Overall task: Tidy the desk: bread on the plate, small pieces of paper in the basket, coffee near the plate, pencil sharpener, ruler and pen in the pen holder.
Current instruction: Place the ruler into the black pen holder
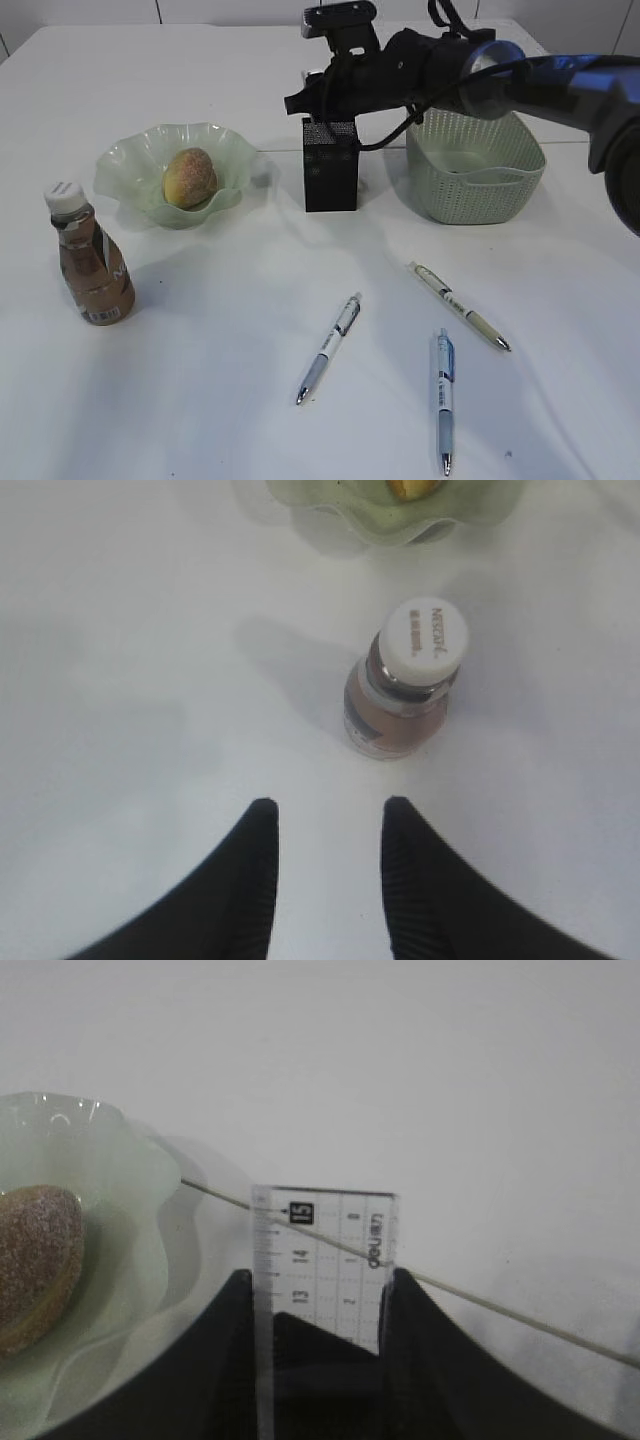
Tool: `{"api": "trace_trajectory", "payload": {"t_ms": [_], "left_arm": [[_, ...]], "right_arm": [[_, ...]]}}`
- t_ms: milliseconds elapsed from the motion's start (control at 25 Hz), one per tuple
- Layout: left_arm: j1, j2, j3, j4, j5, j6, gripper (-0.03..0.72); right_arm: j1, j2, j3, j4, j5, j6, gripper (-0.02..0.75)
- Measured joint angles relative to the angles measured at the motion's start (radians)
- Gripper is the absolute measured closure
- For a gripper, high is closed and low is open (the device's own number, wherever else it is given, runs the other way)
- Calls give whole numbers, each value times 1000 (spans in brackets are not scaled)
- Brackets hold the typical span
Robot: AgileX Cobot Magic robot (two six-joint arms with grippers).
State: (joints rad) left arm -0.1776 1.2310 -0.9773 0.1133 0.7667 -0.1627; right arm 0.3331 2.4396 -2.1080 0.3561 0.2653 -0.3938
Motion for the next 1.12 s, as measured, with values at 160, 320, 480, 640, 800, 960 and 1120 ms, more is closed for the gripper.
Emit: {"api": "trace_trajectory", "payload": {"t_ms": [160, 320, 480, 640, 800, 960, 1120], "left_arm": [[0, 0, 0, 0, 0, 0, 449], [0, 0, 0, 0, 0, 0, 449], [0, 0, 1, 0, 0, 0, 449], [0, 0, 1, 0, 0, 0, 449], [0, 0, 1, 0, 0, 0, 449], [0, 0, 1, 0, 0, 0, 449], [0, 0, 1, 0, 0, 0, 449]], "right_arm": [[0, 9, 0, 0, 7, 0, 437], [0, 17, 0, 0, 13, 0, 437], [0, 17, 0, 1, 16, 0, 437], [0, 17, 0, 1, 16, 0, 426], [0, 17, 0, 4, 6, 0, 260], [0, 17, 0, 9, -8, 0, 169], [0, -1, 0, 12, -10, 0, 153]]}}
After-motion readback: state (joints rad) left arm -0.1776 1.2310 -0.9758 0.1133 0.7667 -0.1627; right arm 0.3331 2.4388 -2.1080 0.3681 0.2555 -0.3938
